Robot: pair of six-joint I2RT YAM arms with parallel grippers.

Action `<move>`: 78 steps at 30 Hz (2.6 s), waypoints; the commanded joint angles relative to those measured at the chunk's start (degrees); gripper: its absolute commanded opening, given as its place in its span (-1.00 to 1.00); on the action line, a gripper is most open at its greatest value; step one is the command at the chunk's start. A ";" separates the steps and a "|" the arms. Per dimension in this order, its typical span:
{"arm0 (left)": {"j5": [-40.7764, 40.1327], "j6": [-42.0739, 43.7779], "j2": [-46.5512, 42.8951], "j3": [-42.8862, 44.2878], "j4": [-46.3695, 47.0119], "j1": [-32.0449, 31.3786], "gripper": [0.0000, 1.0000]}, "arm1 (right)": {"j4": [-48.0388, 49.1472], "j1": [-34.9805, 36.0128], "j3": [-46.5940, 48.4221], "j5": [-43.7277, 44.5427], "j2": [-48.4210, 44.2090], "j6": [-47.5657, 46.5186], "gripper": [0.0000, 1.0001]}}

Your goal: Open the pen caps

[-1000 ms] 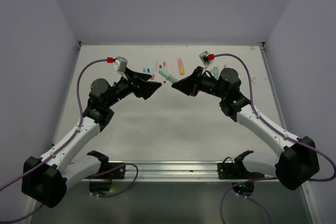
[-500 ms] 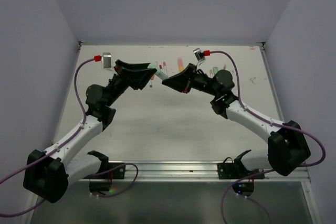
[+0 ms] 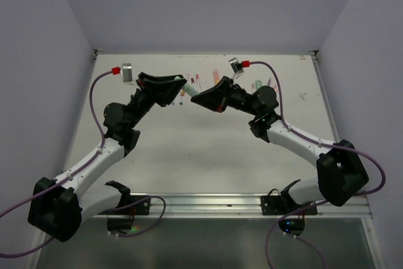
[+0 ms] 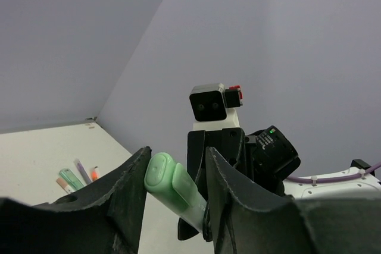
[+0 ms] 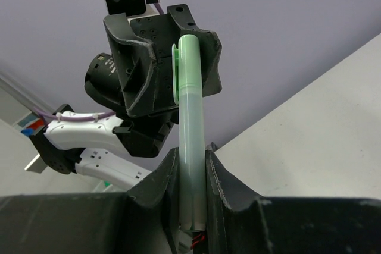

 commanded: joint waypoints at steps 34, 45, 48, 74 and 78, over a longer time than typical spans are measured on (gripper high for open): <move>-24.16 5.98 -4.26 0.03 20.25 3.09 -1.00 | 12.00 -1.23 -20.29 -3.01 -1.87 2.95 -1.00; -5.97 12.74 -2.07 10.49 -38.07 3.44 -1.00 | -21.47 -1.23 -20.82 18.14 -12.15 -19.98 -1.00; -4.73 15.55 1.27 11.98 -52.67 3.35 -1.00 | -26.93 -0.97 -20.30 25.89 -13.30 -23.94 -1.00; -37.06 26.37 27.47 13.30 -82.41 4.49 -0.92 | -61.30 -9.83 -19.50 58.77 -13.03 -25.36 -1.00; -38.04 26.63 29.32 13.83 -82.67 6.86 -0.83 | -61.73 -12.39 -19.51 56.49 -11.81 -24.31 -0.98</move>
